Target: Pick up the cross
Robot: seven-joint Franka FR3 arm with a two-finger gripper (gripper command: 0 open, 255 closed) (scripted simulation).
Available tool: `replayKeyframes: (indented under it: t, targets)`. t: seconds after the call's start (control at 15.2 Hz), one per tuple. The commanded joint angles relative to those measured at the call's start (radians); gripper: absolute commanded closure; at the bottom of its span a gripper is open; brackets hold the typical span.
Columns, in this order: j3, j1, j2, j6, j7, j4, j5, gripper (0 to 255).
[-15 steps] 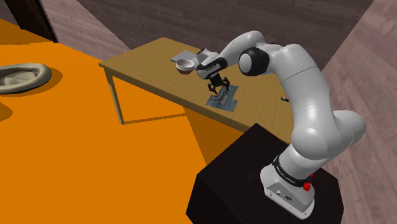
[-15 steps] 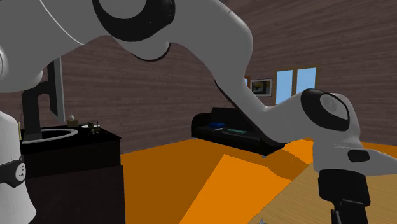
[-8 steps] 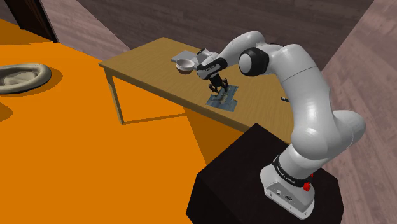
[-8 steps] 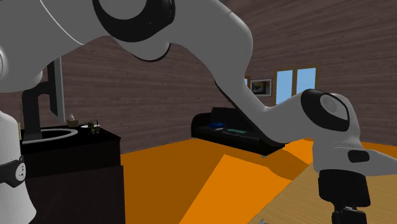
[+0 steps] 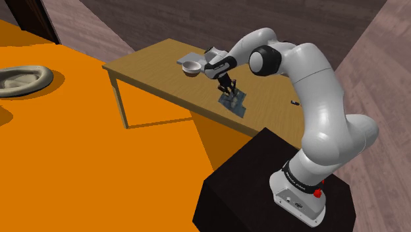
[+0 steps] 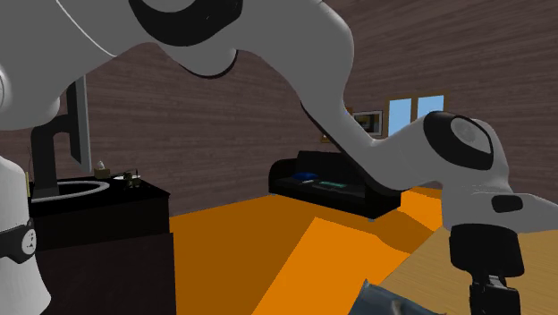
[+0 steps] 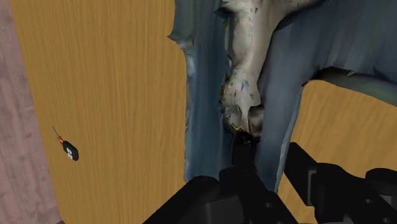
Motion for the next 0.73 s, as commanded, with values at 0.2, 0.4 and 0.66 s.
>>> replayKeyframes:
  t: [0.2,0.4,0.66]
  targets:
    - [0.003,0.003,-0.049,-0.024,-0.013,-0.022,0.003,255]
    - [0.004,0.004,-0.078,-0.041,-0.022,-0.033,0.004,255]
    - [0.005,0.005,-0.107,-0.059,-0.033,-0.040,0.005,255]
